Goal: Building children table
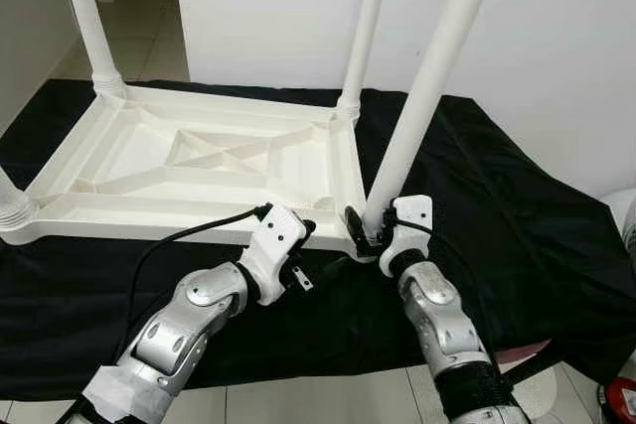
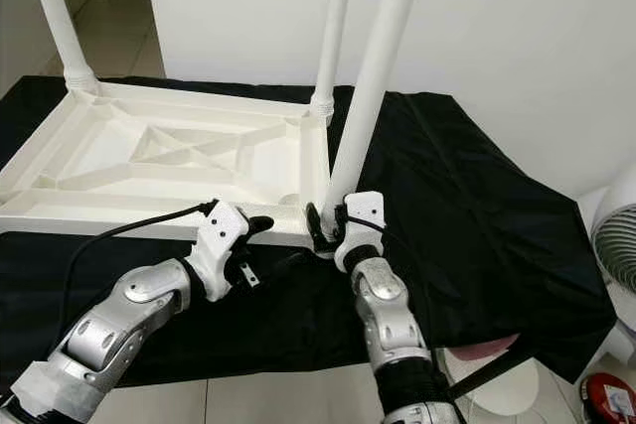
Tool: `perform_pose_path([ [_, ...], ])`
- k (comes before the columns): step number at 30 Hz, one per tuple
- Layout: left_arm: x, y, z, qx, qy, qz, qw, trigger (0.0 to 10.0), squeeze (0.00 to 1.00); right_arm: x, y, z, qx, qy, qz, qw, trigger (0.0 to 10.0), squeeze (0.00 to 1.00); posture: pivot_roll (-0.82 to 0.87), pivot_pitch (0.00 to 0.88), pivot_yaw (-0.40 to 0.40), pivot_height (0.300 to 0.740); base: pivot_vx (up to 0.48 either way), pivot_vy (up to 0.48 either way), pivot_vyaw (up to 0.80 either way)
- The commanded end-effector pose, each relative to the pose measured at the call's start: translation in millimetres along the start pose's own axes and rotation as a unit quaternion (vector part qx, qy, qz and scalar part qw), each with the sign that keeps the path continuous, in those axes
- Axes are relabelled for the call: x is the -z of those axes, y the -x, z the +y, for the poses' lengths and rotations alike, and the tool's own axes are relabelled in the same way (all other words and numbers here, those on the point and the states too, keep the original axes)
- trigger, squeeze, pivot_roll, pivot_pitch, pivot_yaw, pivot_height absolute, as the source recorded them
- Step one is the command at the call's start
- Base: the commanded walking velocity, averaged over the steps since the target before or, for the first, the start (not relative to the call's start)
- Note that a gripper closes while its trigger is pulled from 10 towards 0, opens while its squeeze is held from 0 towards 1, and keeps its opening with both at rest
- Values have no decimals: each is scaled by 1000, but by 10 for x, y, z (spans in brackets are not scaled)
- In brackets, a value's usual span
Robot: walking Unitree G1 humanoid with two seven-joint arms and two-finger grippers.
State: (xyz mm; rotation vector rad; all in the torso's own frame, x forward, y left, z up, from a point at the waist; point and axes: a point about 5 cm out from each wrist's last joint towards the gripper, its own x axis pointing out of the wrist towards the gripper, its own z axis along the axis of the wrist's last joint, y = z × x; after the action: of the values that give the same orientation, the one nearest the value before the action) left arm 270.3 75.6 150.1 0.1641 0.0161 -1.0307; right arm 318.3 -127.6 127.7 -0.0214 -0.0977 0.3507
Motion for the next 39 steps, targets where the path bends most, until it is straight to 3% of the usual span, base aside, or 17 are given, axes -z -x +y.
perform_pose_path([
  [1,-5,-24,-50,53,-6,3,999,10000,0,36,49,-32,-54,14,-2,998,10000,0,67,0,-74,740,0,0,0],
  [10,-15,-32,-38,58,-7,4,998,10000,0,65,18,-24,-143,34,9,989,10000,0,55,3,-54,740,0,0,0],
  [21,-32,-58,-36,59,-7,1,998,10000,0,-19,-237,60,-188,44,2,981,10000,0,57,7,-56,740,0,0,0],
  [22,-34,-61,-37,58,-7,0,998,10000,0,-9,-245,74,-199,40,8,979,2471,0,60,6,-58,740,0,0,0],
  [23,-35,-61,-41,58,-6,0,998,10000,0,2,-246,82,-207,38,12,977,2471,0,66,6,-61,740,0,0,0],
  [24,-38,-60,-38,57,-6,-1,998,10000,0,12,-243,85,-213,34,16,976,0,0,67,6,-63,740,0,0,0],
  [39,-31,-46,-52,50,-3,-2,999,10000,0,100,-181,-22,-216,20,31,976,0,0,75,10,-76,740,0,0,0],
])
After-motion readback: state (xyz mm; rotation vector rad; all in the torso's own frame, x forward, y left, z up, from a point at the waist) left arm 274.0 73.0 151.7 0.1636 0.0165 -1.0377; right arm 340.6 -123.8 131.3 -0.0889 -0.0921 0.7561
